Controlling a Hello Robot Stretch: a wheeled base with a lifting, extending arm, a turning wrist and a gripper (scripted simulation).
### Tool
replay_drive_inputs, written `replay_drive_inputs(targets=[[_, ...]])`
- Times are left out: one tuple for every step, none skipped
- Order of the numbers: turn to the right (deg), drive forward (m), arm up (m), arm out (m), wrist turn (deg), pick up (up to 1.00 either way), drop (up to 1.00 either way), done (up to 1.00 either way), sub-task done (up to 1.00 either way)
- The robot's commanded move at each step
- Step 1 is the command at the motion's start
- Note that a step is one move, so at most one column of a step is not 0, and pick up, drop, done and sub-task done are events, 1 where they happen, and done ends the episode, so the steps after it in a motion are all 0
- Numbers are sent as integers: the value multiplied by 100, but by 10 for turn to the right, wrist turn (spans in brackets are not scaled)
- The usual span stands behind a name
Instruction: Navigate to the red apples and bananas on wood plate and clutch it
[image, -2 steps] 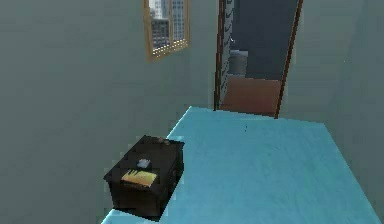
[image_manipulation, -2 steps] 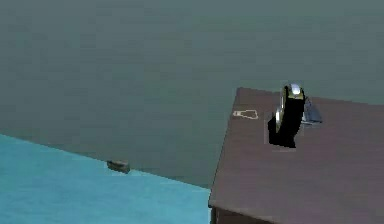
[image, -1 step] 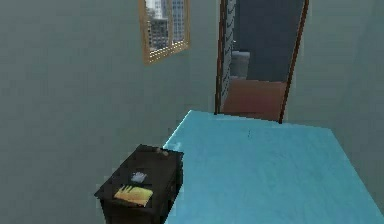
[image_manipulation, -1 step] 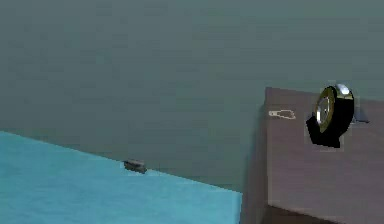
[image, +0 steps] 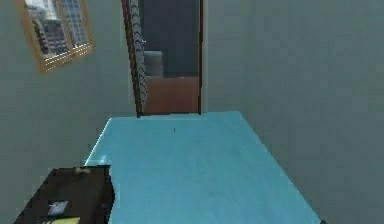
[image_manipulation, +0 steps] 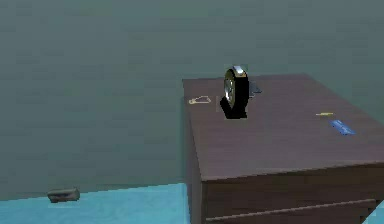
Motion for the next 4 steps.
replay_drive_inputs(targets=[[0,100,0,0,0,0,0,0,0],[0,100,0,0,0,0,0,0,0],[210,0,0,0,0,0,0,0,0],[0,10,0,0,0,0,0,0,0]])
